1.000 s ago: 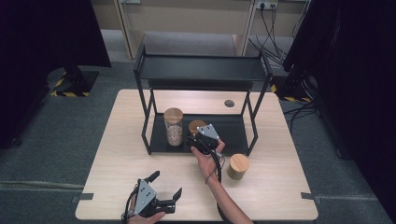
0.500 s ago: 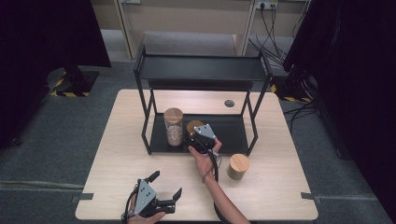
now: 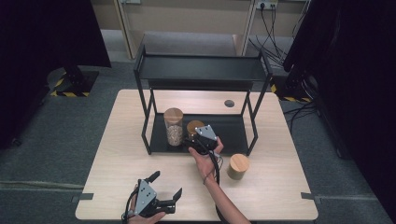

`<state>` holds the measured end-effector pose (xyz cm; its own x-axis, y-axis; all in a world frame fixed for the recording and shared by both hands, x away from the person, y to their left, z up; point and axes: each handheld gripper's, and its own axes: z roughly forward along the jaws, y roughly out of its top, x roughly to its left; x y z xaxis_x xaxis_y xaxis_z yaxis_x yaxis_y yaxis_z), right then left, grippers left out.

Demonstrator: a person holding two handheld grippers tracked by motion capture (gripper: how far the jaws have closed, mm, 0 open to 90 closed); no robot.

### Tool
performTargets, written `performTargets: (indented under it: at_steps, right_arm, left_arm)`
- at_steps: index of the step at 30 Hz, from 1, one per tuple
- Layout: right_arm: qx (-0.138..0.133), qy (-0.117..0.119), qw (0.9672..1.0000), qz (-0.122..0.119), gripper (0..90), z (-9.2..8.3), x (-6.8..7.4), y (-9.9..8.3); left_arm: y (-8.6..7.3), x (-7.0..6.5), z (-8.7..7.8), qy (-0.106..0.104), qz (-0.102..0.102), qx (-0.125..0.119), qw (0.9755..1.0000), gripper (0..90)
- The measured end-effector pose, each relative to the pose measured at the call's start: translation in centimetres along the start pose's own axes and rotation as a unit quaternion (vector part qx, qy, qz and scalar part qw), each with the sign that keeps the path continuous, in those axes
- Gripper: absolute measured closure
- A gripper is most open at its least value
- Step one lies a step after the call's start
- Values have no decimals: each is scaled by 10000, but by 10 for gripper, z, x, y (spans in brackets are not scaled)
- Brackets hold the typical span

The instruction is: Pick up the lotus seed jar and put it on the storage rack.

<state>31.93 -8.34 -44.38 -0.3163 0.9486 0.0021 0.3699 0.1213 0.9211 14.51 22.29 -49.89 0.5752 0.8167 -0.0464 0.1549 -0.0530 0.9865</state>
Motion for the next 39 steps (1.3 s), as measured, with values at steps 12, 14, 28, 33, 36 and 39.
performTargets:
  at_steps: [12, 14, 28, 33, 36, 39]
  right_arm:
    - [-296, 285, 9991, -38, 49, -37, -5, -5]
    - [-343, 357, 9988, -64, 49, -44, -7, -6]
    - [-436, 869, 9952, -134, 49, -81, -23, -26]
    - [-471, 973, 9940, -161, 50, -91, -28, -34]
    - [-472, 1033, 9934, -150, 50, -97, -32, -38]
    - [-470, 1090, 9928, -166, 50, -103, -35, -43]
  left_arm:
    - [0, 1, 0, 48, -21, -3, 10000, 16]
    - [0, 1, 0, 53, -18, -6, 10000, 15]
    - [0, 1, 0, 81, -1, 2, 10000, 16]
    - [0, 1, 1, 80, 0, 7, 10000, 16]
    - [-1, 1, 1, 90, -3, 3, 10000, 16]
    - [-1, 1, 1, 106, -10, 2, 9999, 16]
